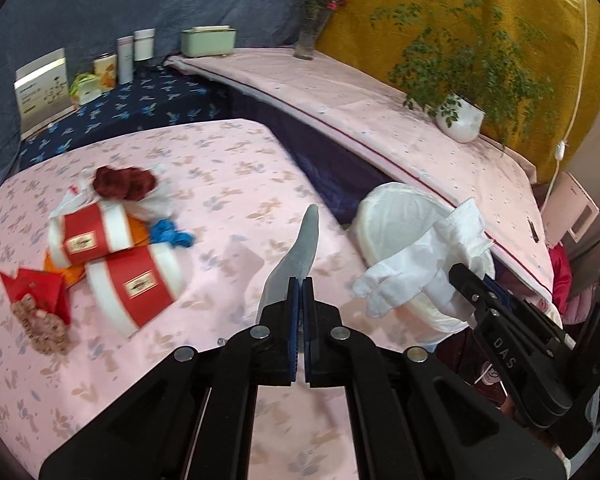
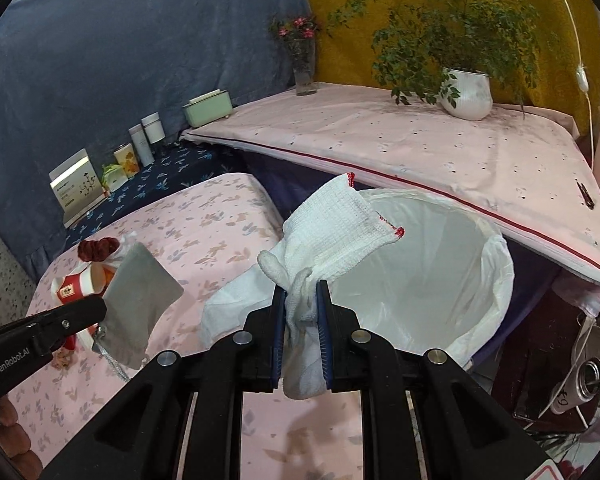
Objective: Collect trash
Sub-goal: 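Carry the grey pouch and white gloves over the white bin and open both tools, then move both open tools back toward the items on the table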
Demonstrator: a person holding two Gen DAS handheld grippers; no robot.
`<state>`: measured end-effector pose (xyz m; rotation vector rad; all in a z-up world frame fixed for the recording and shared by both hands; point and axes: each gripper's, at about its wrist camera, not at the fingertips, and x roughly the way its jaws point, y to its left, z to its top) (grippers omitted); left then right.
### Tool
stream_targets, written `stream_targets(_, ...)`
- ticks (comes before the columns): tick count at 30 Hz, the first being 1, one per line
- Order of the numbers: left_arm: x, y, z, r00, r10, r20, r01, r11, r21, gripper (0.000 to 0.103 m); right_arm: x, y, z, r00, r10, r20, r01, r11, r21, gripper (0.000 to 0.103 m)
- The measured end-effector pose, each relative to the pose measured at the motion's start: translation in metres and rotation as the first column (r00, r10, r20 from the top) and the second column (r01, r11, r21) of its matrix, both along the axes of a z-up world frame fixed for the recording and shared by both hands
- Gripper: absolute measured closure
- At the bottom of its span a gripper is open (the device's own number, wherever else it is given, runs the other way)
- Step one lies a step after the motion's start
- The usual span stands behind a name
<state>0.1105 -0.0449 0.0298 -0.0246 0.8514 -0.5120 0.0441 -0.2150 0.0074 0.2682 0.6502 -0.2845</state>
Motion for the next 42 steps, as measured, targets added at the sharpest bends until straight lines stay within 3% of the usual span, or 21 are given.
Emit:
stream_targets(12, 0.023, -0.101, 0.008, 0.987, -0.161, 0.02, 0.162, 0.983, -0.082, 0.102, 0.002, -0.075, -0.014, 0.992, -0.126, -0.03, 0.125, 0.992, -0.013, 0.089)
stream_targets(16, 0.035, -0.124, -0.001, 0.981, -0.193, -0.014, 0.191, 0.977, -0.093, 0.1, 0.007, -0.088, -0.019, 0.99, -0.137, -0.04, 0.137, 0.991, -0.006, 0.088)
stream_targets(18, 0.039, -0.131, -0.006, 0.978, -0.204, -0.032, 0.201, 0.976, -0.084, 0.089, 0.011, -0.091, -0.021, 0.989, -0.14, -0.043, 0.14, 0.99, -0.003, 0.085)
stream_targets(19, 0.041, -0.133, -0.008, 0.979, -0.198, -0.035, 0.195, 0.978, -0.075, 0.071, 0.013, -0.092, -0.022, 0.989, -0.14, -0.043, 0.14, 0.99, -0.001, 0.082)
stream_targets(20, 0.042, -0.134, -0.009, 0.982, -0.188, -0.029, 0.186, 0.98, -0.071, 0.053, 0.015, -0.093, -0.022, 0.988, -0.147, -0.042, 0.147, 0.989, -0.003, 0.082)
stream_targets(22, 0.04, -0.131, -0.01, 0.987, -0.159, -0.007, 0.158, 0.985, -0.065, 0.041, 0.017, -0.093, -0.023, 0.988, -0.147, -0.04, 0.147, 0.989, 0.003, 0.076)
stream_targets(25, 0.042, -0.128, -0.013, 0.99, -0.141, -0.007, 0.141, 0.989, -0.051, 0.036, 0.019, -0.093, -0.022, 0.988, -0.154, -0.03, 0.154, 0.988, 0.005, 0.059)
stream_targets(30, 0.047, -0.115, -0.016, 0.995, -0.096, -0.007, 0.096, 0.995, -0.034, 0.036, 0.02, -0.088, -0.019, 0.988, -0.154, -0.02, 0.154, 0.988, 0.007, 0.048)
stream_targets(42, 0.031, -0.062, -0.013, 0.999, 0.023, 0.027, -0.023, 1.0, 0.001, 0.03, 0.015, -0.049, -0.007, 0.996, -0.091, -0.01, 0.091, 0.996, -0.012, 0.036)
